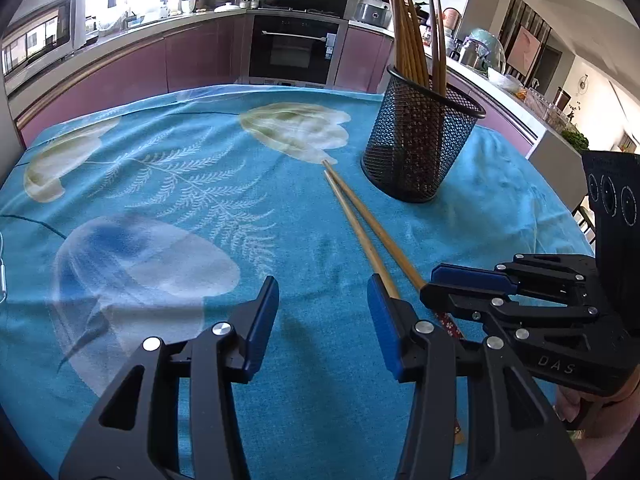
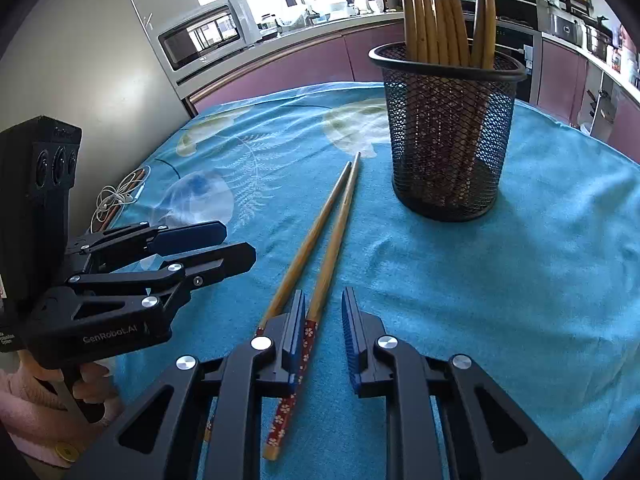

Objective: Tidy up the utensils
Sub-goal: 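Move the open right gripper over the last pair of chopsticks, then lower the right gripper and close on one red-patterned chopstick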

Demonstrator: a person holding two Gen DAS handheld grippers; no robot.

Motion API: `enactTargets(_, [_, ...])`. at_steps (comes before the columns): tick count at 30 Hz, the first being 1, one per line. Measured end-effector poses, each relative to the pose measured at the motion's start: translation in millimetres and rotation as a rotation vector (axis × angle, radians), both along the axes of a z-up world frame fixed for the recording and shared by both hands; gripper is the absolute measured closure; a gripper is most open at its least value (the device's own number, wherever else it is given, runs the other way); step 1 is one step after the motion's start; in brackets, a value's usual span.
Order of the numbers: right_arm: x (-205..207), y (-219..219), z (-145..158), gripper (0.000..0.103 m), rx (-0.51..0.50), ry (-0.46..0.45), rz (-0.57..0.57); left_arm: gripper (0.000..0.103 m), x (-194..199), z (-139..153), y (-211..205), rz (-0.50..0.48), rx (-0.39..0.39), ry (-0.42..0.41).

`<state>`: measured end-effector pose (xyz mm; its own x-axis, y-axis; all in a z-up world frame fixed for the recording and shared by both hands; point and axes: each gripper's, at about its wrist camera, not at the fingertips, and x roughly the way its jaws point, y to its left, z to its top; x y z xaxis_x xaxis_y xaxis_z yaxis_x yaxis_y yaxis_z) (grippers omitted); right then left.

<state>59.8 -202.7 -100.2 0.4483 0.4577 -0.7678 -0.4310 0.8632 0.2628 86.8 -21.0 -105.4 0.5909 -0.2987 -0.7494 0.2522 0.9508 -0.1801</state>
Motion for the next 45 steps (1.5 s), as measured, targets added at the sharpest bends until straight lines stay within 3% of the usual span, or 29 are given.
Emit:
enactTargets(5, [1,-15,-2,0.092,0.041,0.035,-0.030,0.057,0,-4,-11,-0.042,0.000,0.010])
enactTargets(14, [15,-13,1,0.090,-0.001,0.020,-0.029,0.057,6,-9,-35,-0.089,0.041,0.017])
enactTargets(31, [40,13,1,0.091,-0.107,-0.032,0.015,0.078,27,-9,-32,-0.075,0.055,0.031])
enactTargets(38, [42,7,1,0.096,-0.081,-0.020,0.002,0.089,35,-10,-34,-0.061,0.048,0.039])
enactTargets(45, [39,-2,1,0.097,-0.041,-0.007,-0.018,0.091,36,-11,-33,-0.037,0.028,0.042])
